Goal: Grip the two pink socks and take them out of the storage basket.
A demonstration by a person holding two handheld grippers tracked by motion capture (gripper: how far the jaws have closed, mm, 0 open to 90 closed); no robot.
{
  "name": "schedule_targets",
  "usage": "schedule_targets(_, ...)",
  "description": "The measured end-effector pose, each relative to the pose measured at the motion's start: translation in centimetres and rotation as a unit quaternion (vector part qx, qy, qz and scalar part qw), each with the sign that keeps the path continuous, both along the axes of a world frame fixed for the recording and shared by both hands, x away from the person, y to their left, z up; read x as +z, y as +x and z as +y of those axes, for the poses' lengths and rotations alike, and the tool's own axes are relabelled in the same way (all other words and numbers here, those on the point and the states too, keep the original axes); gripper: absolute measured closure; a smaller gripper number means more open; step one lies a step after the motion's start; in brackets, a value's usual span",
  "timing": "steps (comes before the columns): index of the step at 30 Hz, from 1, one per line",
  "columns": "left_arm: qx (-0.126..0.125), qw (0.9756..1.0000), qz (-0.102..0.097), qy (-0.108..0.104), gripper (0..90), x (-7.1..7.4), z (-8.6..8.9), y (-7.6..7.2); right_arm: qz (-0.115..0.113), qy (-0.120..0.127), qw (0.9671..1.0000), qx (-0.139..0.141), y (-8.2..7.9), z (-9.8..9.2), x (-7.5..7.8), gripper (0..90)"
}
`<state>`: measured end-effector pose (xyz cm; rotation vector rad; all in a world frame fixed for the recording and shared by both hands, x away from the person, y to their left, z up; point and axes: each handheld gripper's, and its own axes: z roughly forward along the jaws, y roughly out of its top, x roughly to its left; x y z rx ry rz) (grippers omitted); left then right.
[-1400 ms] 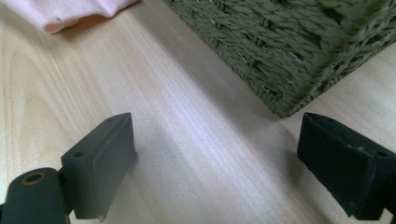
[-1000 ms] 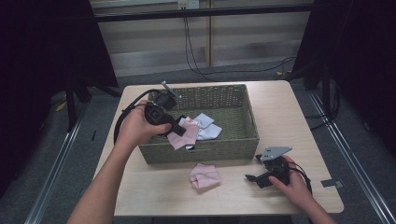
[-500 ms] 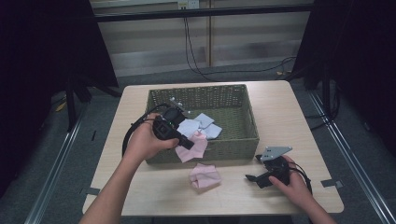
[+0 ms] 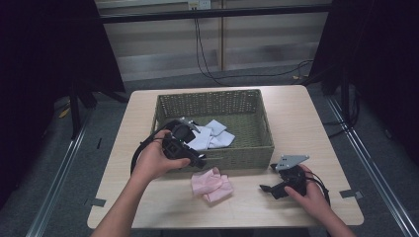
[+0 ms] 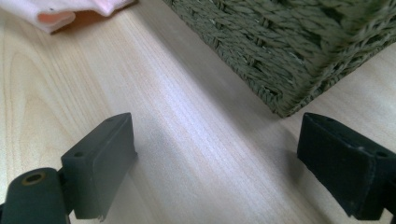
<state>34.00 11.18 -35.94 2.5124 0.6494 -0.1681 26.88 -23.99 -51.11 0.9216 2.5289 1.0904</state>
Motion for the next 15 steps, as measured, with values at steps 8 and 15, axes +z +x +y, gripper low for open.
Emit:
schedule_targets(8,0.020,0.9998,-0.009,0.001,49.5,-1.3,1.4,-0.5,0.001,0.000,1.0000,0.000,0.0,0.0,0.0,10.6)
schedule_targets(15,0.032,0.9994,-0.011,0.008,46.3,-3.3,2.5,-1.1,0.001,0.001,1.0000,0.001,0.0,0.0,0.0,10.6)
